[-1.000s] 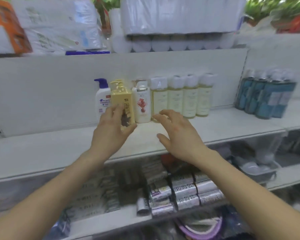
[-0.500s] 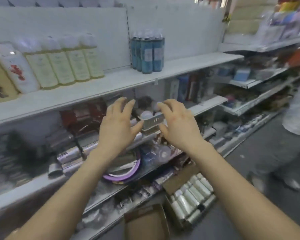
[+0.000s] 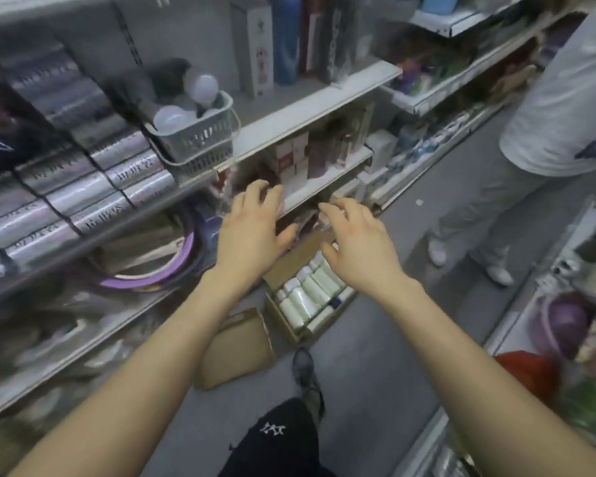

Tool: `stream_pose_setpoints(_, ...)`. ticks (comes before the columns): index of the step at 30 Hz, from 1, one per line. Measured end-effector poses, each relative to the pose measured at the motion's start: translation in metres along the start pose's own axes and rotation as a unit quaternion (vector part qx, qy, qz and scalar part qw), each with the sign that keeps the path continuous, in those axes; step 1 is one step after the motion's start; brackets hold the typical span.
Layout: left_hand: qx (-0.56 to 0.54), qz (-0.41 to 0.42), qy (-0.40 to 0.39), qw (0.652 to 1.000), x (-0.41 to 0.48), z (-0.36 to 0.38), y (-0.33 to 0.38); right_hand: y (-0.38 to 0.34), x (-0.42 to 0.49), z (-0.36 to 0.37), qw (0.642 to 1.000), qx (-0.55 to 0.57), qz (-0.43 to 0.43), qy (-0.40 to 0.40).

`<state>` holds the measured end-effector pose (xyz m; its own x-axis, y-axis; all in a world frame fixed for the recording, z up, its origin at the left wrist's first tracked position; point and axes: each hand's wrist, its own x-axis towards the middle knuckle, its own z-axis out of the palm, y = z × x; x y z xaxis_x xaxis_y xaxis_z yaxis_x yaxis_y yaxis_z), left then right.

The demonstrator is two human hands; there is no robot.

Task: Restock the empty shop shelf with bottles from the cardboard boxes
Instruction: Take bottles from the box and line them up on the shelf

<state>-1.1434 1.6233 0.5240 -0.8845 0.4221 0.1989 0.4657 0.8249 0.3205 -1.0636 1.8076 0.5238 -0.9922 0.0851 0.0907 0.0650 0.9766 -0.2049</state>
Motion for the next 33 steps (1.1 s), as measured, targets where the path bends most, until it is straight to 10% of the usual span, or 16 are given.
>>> stream_pose_setpoints(7,-0.033,-0.161,-0.158,0.974,0.028,0.139,-0.011,0.098,0.069,0.104,0.977,0.011,-0.015,-0.213)
stream_pose_setpoints(21,-0.113,-0.418,-0.234,0.87,0.046,0.38,0.015,0.297,0.151,0.3,0.89,0.071,0.003,-0.45)
stream_pose_setpoints(33,-0.186,-0.53,-0.188,0.805,0.058,0.704,0.027,0.43,0.21,0.571,0.874,0.116,0.035,-0.47)
